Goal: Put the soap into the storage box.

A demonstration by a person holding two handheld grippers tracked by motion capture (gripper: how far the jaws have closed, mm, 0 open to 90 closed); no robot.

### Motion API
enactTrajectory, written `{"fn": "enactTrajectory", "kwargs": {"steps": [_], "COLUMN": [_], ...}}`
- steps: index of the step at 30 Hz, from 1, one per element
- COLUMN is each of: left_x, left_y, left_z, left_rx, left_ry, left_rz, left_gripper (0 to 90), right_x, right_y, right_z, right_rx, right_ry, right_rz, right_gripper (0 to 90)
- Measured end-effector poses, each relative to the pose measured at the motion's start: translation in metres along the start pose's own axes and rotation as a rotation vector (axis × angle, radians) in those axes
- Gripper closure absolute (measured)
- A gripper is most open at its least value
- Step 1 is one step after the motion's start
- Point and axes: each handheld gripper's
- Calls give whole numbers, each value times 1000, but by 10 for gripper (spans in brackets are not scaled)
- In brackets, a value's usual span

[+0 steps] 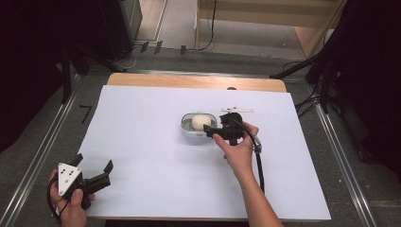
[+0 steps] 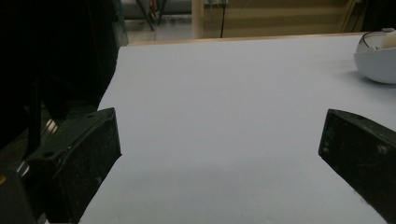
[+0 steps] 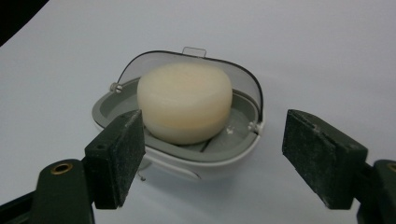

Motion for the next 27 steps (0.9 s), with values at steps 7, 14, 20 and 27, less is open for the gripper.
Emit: {"fn": "enactTrajectory", "kwargs": {"steps": [7,14,20,27], "left_x": [0,0,0,0], "left_y": [0,0,0,0], "left_z": [0,0,0,0], "left_rx": [0,-4,-5,-6], "left_ry": [0,-3,-2,-1], "left_rz": [0,1,2,0], "left_gripper": [0,0,0,0], "right_x": [12,27,39,53], "right_y": [-12,-22,-29,-37], "right_z": [13,22,31,43], "right_rx": [2,-5,15,43], "right_ry": [7,-3,1,7], "right_rz": [7,19,25,20], "right_gripper": [221,215,214,213]}}
Point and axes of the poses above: each handheld gripper's, and its own axes: y roughly forward along the jaws, x roughly out of its underside, z roughly to its right, and after that the axes turned 7 degrees about -y, right-handed
